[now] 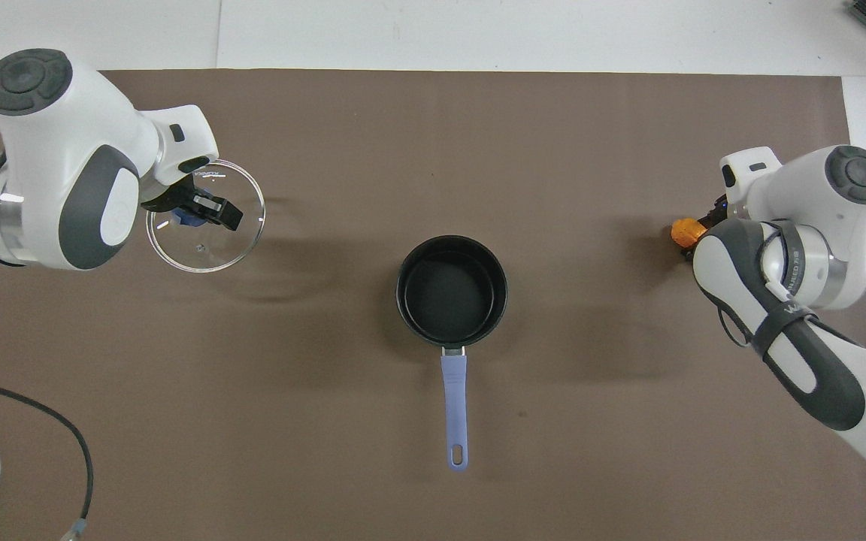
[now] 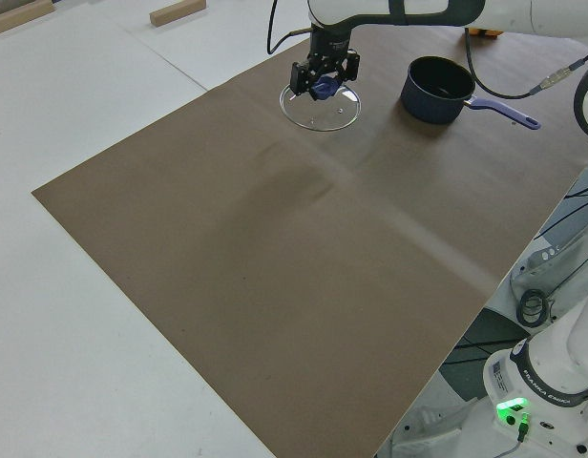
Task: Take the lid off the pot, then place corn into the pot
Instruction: 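Set the lid down with the left gripper while the right gripper lifts corn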
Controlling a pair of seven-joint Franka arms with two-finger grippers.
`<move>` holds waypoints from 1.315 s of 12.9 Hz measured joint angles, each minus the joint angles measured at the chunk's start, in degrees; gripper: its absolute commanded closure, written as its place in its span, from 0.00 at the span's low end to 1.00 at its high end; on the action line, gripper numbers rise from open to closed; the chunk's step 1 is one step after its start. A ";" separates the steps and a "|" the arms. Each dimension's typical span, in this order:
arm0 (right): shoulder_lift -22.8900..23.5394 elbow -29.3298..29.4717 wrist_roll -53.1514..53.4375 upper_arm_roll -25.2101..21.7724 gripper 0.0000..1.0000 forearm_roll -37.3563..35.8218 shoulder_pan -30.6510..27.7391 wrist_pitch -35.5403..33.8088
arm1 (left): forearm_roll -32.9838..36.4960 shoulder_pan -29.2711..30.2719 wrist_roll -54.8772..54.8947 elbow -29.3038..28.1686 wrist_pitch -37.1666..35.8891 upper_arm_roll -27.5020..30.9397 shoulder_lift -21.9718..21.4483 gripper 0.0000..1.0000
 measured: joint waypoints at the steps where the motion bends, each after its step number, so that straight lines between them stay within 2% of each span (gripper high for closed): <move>1: -0.09 0.02 2.29 0.00 1.00 0.01 -0.01 -0.50 | -0.01 1.36 2.10 -3.04 1.94 0.00 -1.25 1.00; 5: -1.65 1.73 12.35 0.33 1.00 0.01 0.25 -4.53 | -0.15 5.05 6.88 -12.01 4.77 -0.06 -6.02 1.00; 9: -6.66 5.73 28.98 3.29 1.00 -0.01 0.64 -10.92 | -0.76 7.76 9.27 -23.54 10.01 -0.07 -11.93 1.00; 12: -8.34 10.03 43.13 4.78 1.00 -0.08 4.96 -17.23 | -0.79 8.60 9.44 -31.29 13.32 -0.09 -15.92 1.00; 14: -8.31 11.68 53.45 4.87 1.00 -0.10 9.76 -18.27 | -0.80 9.51 10.94 -35.13 17.64 -0.07 -16.81 1.00; 15: -8.23 11.85 58.00 4.90 1.00 -0.10 12.07 -18.27 | -0.80 9.86 11.74 -36.62 19.83 -0.04 -16.78 0.89; 16: -8.12 11.89 62.20 4.94 1.00 -0.10 14.35 -18.27 | -0.81 10.29 12.21 -37.81 21.30 -0.05 -16.76 0.01; 17: -8.02 11.95 65.28 4.98 1.00 -0.10 16.25 -18.27 | -0.81 10.57 12.45 -38.37 21.79 -0.05 -16.76 0.00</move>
